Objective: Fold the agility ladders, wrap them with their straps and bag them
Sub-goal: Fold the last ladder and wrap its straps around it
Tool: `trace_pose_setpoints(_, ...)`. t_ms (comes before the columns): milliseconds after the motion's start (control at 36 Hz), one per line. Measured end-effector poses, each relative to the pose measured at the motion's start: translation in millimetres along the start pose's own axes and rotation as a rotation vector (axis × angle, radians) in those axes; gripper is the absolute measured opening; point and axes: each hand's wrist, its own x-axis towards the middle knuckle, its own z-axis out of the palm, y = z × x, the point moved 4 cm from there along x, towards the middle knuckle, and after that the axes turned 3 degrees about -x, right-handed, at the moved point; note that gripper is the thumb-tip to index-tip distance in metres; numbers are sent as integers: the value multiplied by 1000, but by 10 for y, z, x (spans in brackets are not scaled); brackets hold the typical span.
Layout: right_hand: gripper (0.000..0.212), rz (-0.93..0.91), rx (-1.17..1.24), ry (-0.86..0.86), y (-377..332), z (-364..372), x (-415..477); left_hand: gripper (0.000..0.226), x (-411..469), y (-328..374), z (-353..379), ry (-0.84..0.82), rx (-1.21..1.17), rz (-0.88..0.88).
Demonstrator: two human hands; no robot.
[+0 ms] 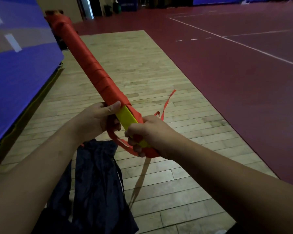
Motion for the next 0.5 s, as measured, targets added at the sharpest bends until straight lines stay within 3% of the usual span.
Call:
trace_pose_setpoints(83, 8, -36, -115, 96, 10, 11, 12, 82, -22, 0, -20, 64, 44, -77)
trace_pose_setpoints(167, 13, -37, -333, 264, 26, -30, 39, 60, -25, -21, 33, 133, 104, -132)
trace_pose_setpoints(278, 23, -102, -797, 507, -3, -21, 9, 62, 37, -6, 223, 189, 80, -74)
trace_pose_setpoints(333, 26, -168, -845, 511, 17, 60, -18, 54, 64, -6, 276, 299, 194, 8)
trace_pose_setpoints(417, 37, -150, -588, 403, 11, 83, 17, 32, 63, 6, 247, 392, 178, 81)
trace_pose_setpoints(500, 35, 1, -55, 240, -33, -20, 50, 23, 33, 63, 125, 220, -3, 95)
